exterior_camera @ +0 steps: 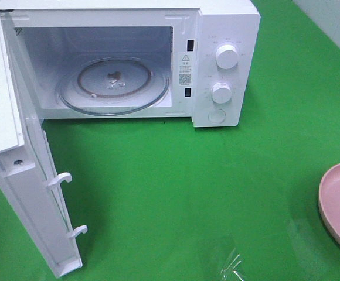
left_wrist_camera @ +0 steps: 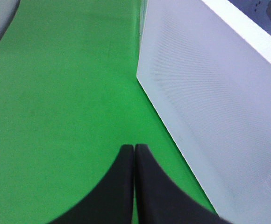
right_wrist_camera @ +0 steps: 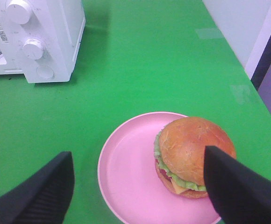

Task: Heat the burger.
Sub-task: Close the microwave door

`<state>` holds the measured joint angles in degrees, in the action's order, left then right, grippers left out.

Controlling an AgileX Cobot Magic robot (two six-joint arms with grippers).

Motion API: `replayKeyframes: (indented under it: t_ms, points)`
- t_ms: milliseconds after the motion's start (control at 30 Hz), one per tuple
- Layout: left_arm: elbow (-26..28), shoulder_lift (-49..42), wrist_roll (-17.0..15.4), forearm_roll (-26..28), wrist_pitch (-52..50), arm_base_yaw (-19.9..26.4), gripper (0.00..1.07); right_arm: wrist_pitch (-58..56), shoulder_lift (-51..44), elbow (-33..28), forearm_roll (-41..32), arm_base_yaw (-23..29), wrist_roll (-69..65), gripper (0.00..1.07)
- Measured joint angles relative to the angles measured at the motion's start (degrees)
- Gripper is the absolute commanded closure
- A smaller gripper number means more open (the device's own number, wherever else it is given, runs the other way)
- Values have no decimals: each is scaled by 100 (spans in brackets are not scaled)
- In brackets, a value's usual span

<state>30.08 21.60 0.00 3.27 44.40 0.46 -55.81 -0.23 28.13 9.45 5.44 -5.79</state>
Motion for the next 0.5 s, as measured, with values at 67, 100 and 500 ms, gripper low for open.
replayKeyframes:
  t_ms: [67,100,500]
  points:
    - [-74,120,0,-86,-206,0,107,0,0,0,0,0,0,31]
    - [-246,321,0,-218,-607,0,107,0,0,0,0,0,0,31]
    - [-1387,1450,0,-258,-3741,0,107,0,0,0,0,0,0,31]
